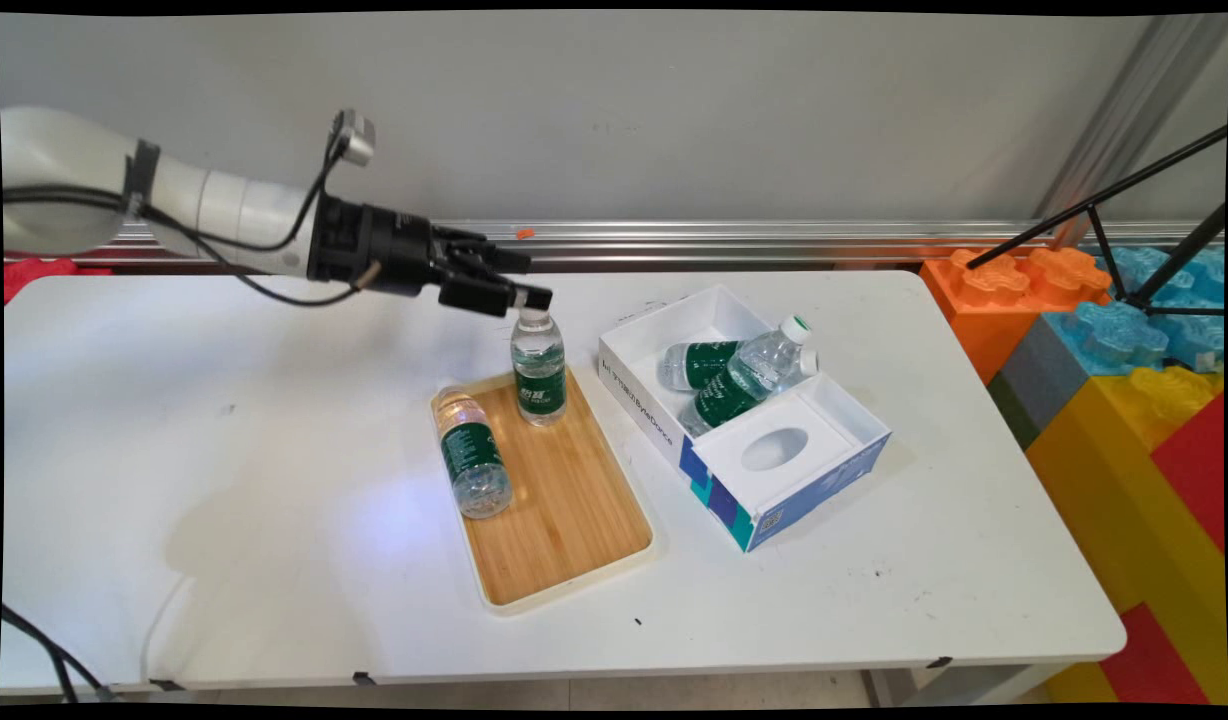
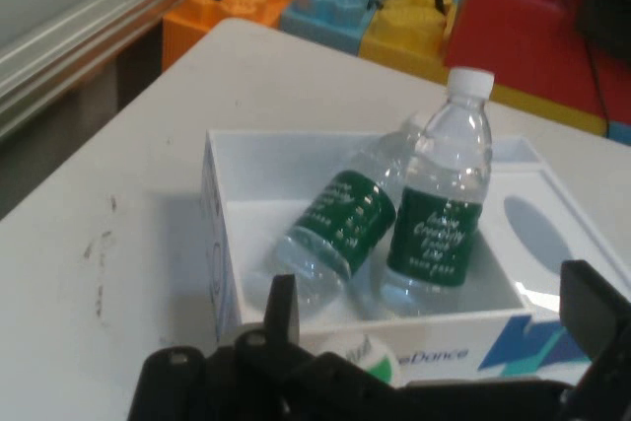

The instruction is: Pick up the green bottle from the white box

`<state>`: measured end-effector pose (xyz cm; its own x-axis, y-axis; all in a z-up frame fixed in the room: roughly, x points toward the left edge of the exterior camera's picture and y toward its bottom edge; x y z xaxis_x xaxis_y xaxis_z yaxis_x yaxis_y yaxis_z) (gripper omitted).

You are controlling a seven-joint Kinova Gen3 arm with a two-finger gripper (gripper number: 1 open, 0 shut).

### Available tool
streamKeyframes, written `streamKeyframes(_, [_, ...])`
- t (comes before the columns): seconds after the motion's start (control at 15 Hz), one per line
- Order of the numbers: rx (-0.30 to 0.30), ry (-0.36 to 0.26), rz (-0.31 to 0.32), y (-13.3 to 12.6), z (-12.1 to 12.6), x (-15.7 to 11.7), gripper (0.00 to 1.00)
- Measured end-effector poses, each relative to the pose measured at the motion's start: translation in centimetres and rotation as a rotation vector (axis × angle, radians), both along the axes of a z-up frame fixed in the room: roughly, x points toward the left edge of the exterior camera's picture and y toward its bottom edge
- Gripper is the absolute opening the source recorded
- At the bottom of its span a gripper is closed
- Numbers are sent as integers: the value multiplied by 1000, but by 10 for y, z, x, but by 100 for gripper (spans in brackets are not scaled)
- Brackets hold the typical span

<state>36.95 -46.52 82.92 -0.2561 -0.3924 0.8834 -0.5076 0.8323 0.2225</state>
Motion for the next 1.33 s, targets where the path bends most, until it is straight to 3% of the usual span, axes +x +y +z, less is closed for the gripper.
streamKeyframes(0.53, [20,60,8,-16,31,-31,100])
streamKeyframes(0.87, [48,81,12,-25,23,-69,100])
streamKeyframes(1.33, [75,73,-46,-33,0,-115,100])
